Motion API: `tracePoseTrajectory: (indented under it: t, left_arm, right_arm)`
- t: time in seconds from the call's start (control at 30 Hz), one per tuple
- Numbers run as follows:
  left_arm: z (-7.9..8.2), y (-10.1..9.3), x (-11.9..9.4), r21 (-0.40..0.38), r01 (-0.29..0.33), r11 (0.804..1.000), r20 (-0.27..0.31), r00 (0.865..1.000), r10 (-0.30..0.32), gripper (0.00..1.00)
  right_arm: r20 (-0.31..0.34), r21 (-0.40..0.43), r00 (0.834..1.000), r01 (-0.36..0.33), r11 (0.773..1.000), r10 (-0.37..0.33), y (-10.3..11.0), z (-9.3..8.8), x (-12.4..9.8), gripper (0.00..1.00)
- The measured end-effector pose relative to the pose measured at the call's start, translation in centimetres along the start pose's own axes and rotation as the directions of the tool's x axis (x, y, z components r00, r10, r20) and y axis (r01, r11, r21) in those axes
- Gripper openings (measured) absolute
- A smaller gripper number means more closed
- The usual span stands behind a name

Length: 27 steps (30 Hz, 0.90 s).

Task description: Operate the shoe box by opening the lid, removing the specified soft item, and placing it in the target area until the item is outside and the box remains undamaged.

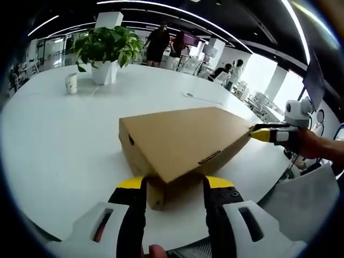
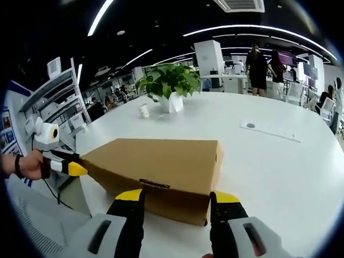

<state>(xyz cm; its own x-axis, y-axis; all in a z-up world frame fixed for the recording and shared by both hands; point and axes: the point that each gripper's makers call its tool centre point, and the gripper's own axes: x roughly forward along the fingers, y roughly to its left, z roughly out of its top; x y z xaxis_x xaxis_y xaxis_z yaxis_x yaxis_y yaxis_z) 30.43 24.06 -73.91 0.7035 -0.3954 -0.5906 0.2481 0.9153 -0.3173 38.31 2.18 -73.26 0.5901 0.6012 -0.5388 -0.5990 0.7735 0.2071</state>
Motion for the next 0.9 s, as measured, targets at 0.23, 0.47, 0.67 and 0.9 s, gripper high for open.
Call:
tracePoseTrajectory:
  t: [0.23, 0.47, 0.67, 0.9]
  left_arm:
    - [1.1, 0.0, -0.3, 0.034, 0.006, 0.999, 0.013, 1.0, -0.006, 0.41]
    - [2.4, -0.2, -0.7, 0.082, 0.011, 0.997, 0.027, 1.0, -0.013, 0.41]
    - [3.0, -0.4, -0.8, 0.124, 0.027, 0.992, 0.029, 0.999, -0.03, 0.42]
    - [3.8, -0.1, -0.8, 0.211, 0.005, 0.977, 0.024, 1.0, -0.011, 0.4]
  right_arm:
    - [0.017, 0.004, 1.0, 0.0, 1.0, 0.0, -0.2, 1.1, -0.2, 0.44]
    - [0.046, 0.011, 0.999, 0.002, 1.0, -0.003, -0.3, 2.6, -0.4, 0.43]
    - [0.066, 0.021, 0.998, 0.005, 1.0, -0.007, -0.6, 3.9, -0.4, 0.43]
    - [0.087, 0.023, 0.996, 0.007, 1.0, -0.009, -0.6, 5.3, -0.5, 0.43]
